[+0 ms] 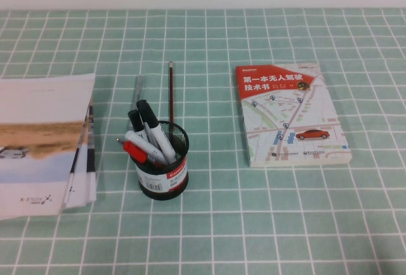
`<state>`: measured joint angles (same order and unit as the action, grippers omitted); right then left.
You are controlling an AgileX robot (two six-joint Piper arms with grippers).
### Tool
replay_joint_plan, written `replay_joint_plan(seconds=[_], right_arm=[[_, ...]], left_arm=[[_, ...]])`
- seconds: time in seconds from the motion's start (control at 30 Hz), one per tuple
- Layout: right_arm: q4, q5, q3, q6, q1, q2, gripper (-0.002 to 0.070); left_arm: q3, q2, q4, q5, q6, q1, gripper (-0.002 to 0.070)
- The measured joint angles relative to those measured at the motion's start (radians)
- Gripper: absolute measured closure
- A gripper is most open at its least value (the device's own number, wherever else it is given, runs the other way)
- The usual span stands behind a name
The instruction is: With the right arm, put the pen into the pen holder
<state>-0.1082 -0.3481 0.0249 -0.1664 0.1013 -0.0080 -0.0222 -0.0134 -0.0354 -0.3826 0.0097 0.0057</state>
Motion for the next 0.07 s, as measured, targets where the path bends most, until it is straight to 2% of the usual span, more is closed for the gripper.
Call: replay_joint_plan(seconds=[0.07], right_arm=[[0.000,0.000,0.000,0.000,0.000,0.000,0.0696]], left_arm=[[0.000,0.000,0.000,0.000,0.000,0.000,0.0679]])
